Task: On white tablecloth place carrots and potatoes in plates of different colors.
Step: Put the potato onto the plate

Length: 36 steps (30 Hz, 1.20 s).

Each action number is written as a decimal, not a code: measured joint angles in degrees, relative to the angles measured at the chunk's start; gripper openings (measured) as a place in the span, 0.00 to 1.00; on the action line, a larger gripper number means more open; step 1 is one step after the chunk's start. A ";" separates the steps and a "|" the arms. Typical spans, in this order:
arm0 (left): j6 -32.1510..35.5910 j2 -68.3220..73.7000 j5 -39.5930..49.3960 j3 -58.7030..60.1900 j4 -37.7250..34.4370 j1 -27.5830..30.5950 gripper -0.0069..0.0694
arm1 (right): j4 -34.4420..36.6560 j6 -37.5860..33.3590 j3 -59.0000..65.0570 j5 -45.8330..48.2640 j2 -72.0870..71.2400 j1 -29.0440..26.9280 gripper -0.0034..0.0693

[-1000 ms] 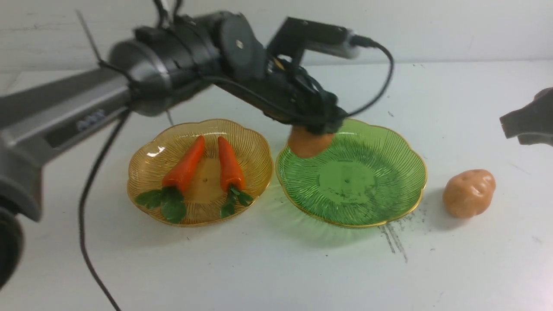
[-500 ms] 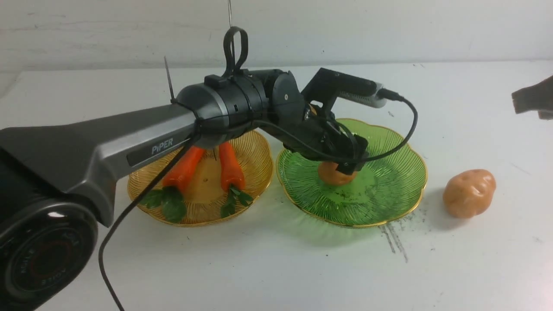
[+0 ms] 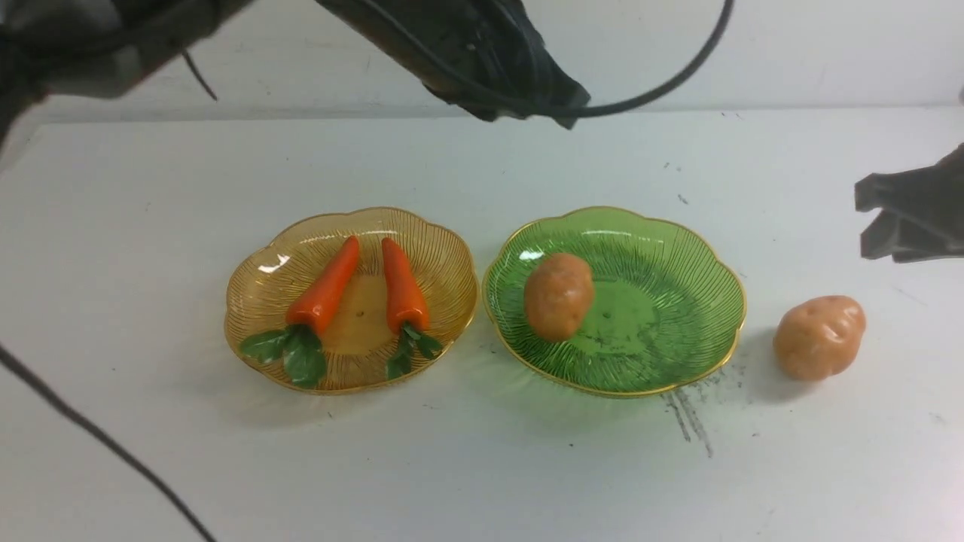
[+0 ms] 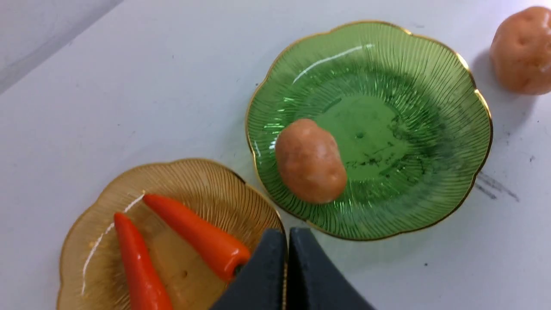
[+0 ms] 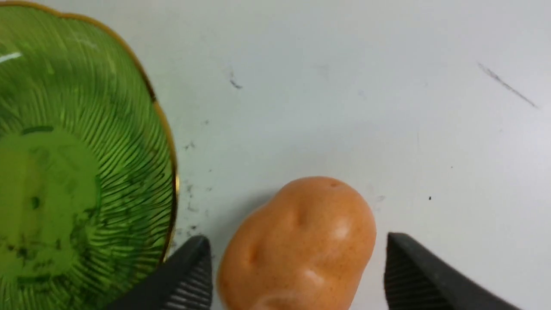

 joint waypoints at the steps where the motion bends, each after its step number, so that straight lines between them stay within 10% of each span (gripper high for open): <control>1: -0.11 -0.50 0.08 0.42 0.09 0.00 0.09 | -0.53 1.26 0.00 -0.68 1.59 0.00 0.84; 11: -0.54 -3.97 0.36 4.09 0.41 0.00 0.09 | 1.86 4.17 -1.46 -1.42 10.52 0.00 0.99; 18: -1.01 -4.19 1.13 4.60 0.41 0.00 0.09 | 3.14 3.19 -3.48 1.37 11.98 0.00 0.75; 29: -1.37 -4.29 1.13 4.60 0.41 0.00 0.09 | 7.25 -1.24 -13.40 10.32 6.11 1.48 0.77; 36: -1.41 -4.29 1.19 4.60 0.41 0.00 0.09 | 13.16 -7.23 -15.35 1.64 8.30 12.23 0.77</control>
